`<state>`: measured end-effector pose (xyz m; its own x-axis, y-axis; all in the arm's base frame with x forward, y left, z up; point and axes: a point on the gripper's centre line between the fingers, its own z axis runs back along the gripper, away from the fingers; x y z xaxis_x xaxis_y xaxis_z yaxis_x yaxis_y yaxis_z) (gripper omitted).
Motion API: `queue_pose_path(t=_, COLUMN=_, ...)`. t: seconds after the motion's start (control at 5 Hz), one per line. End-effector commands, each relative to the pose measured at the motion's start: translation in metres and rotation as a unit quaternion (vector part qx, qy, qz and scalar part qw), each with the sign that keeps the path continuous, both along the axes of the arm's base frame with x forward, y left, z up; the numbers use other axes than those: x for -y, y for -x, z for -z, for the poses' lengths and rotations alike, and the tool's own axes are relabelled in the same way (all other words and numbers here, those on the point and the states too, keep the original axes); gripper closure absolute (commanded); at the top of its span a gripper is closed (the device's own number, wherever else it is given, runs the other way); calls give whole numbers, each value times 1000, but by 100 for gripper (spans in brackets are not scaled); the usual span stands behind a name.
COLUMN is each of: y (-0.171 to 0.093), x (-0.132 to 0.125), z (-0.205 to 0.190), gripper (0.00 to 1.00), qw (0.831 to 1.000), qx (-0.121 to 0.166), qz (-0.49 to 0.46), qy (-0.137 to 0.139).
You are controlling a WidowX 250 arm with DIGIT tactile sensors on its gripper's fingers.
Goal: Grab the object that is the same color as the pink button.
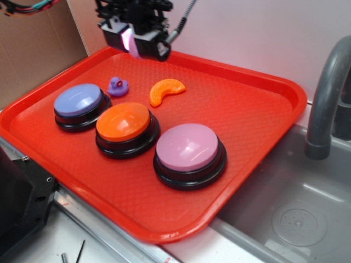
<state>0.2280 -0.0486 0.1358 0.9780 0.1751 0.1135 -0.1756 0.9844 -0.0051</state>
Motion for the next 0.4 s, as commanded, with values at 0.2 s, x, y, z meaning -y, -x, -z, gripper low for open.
queue_pose_path(t=0.2, y=5, x=-16, z=-35, gripper=100, qw=999, qx=31, qz=-19, qy=19)
